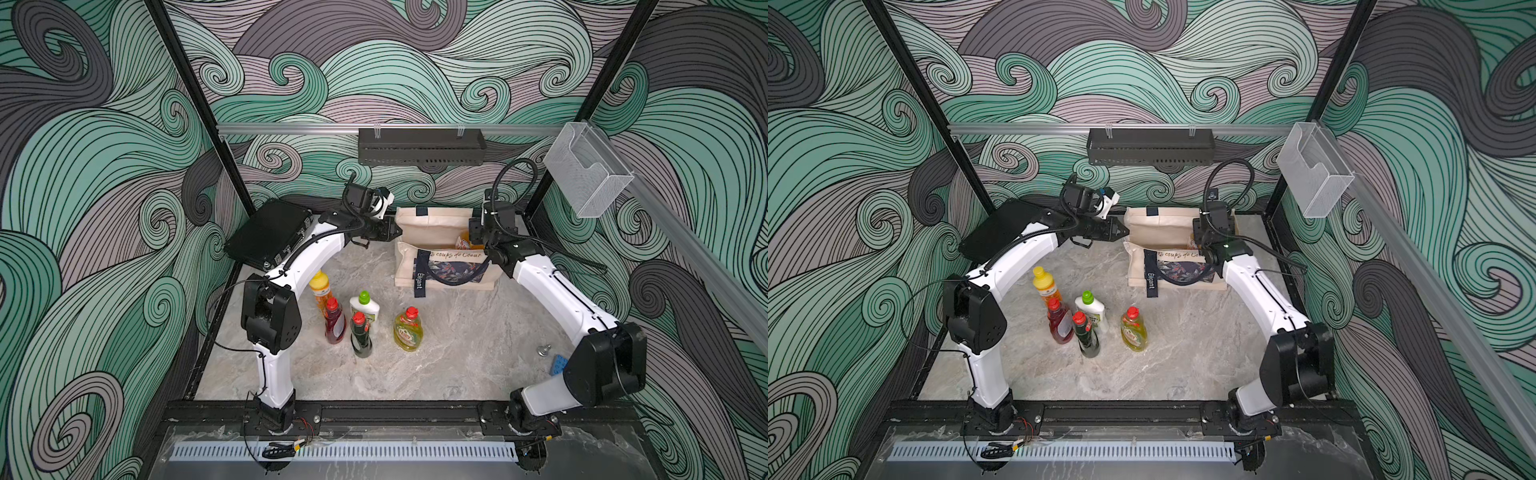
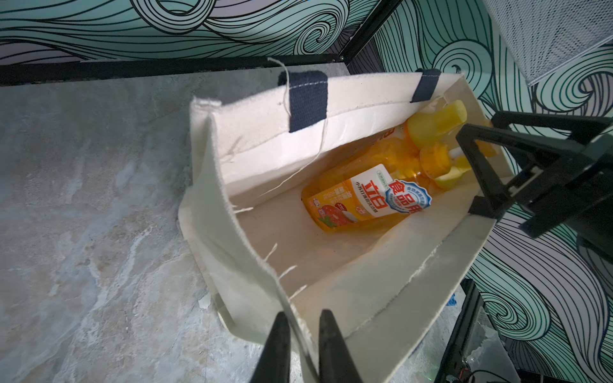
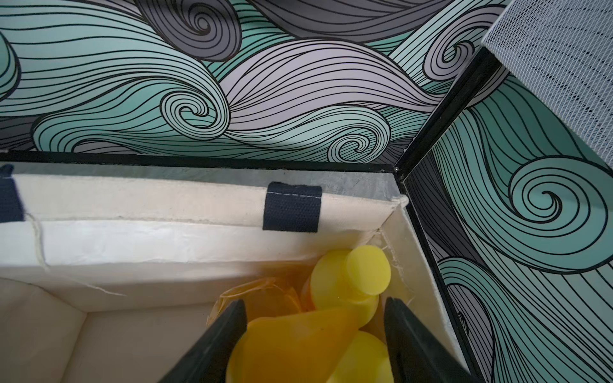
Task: Pack dish soap into the shopping bag
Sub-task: Place the bottle of dish soap in the shopping bag.
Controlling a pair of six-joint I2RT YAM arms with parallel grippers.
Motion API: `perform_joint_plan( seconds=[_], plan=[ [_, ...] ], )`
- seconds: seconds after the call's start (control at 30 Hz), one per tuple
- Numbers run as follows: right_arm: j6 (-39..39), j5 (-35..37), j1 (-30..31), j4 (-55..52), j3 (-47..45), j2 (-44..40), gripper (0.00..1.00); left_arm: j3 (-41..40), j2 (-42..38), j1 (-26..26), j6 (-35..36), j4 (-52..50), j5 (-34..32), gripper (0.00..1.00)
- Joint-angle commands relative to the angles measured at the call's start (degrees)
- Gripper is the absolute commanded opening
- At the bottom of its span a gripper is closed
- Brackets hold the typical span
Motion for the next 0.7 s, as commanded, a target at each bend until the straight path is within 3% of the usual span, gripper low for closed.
perform_joint_plan(
  seconds=[0.0,0.13,0.37,0.67],
  plan=[
    [0.6,-2.1,-0.4,0.1,3.9,-5.6,0.7,-0.4,-4.0,0.3,1.2,-2.0,-2.2,0.19],
    [0.5,-4.7,-0.3,-4.4,4.5,-8.0,0.74,-1.8,-6.7,1.6,1.1,-2.3,-4.1,0.36],
    [0.0,-12.6,1.8,-10.0,6.8,-10.7,0.76,-6.4,-15.5,6.0,-0.2,-2.4,-7.2,0.44],
    [-3.0,-18.1,8.4,-12.6,9.3,-10.1,0.81,-12.9,-25.2,12.9,-1.7,-4.0,-8.6,0.69]
  ],
)
